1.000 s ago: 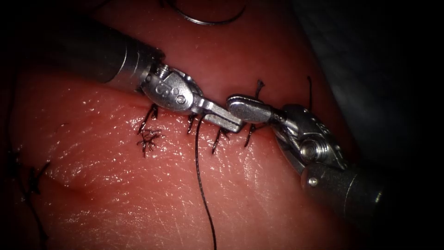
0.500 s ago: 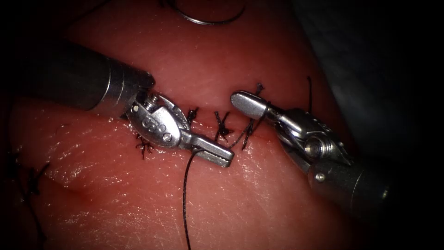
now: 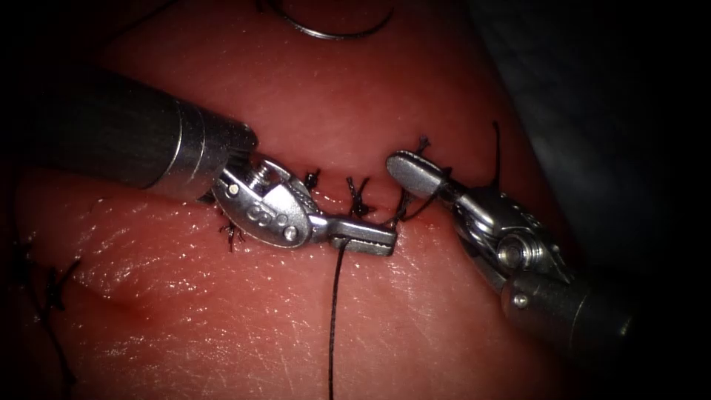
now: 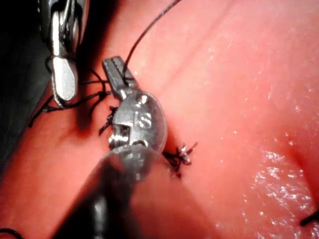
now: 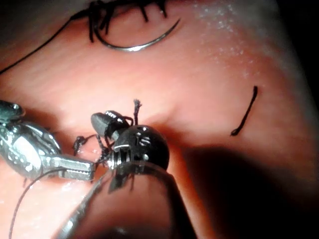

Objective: Wound Closure
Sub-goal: Grab the short tail with the right gripper

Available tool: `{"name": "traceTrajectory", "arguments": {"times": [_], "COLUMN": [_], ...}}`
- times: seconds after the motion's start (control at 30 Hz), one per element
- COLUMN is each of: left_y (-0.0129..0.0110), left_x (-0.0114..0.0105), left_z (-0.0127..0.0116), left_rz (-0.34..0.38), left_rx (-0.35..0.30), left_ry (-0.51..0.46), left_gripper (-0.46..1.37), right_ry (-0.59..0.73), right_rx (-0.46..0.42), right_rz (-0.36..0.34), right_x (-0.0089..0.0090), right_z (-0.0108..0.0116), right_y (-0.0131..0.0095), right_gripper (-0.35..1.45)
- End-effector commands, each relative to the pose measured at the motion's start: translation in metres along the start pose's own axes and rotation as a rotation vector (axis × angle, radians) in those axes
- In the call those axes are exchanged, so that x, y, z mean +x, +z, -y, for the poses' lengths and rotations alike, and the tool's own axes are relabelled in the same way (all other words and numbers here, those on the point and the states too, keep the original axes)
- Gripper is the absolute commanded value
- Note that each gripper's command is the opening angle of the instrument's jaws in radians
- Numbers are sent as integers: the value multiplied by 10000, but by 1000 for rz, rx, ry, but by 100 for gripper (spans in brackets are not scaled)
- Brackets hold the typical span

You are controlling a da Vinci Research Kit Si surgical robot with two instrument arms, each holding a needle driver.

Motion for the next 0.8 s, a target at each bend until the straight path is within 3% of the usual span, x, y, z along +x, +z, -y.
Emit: {"name": "traceTrajectory", "arguments": {"times": [0.03, 0.17, 0.47, 0.8], "left_y": [0, 2, 7, 17], "left_x": [0, 3, 13, 9], "left_z": [0, -1, -3, 3], "left_rz": [0, -3, -7, -9], "left_rx": [-17, -26, -36, -46], "left_ry": [0, 6, 16, 16], "left_gripper": [-35, -35, -35, -35], "right_ry": [4, 4, 33, 62], "right_rx": [-1, -20, -158, -203], "right_rz": [0, -18, -44, -77], "right_x": [-1, -1, -6, 0], "right_z": [0, 0, 3, -10], "right_y": [0, -1, -10, -16], "right_gripper": [60, 73, 69, 64]}}
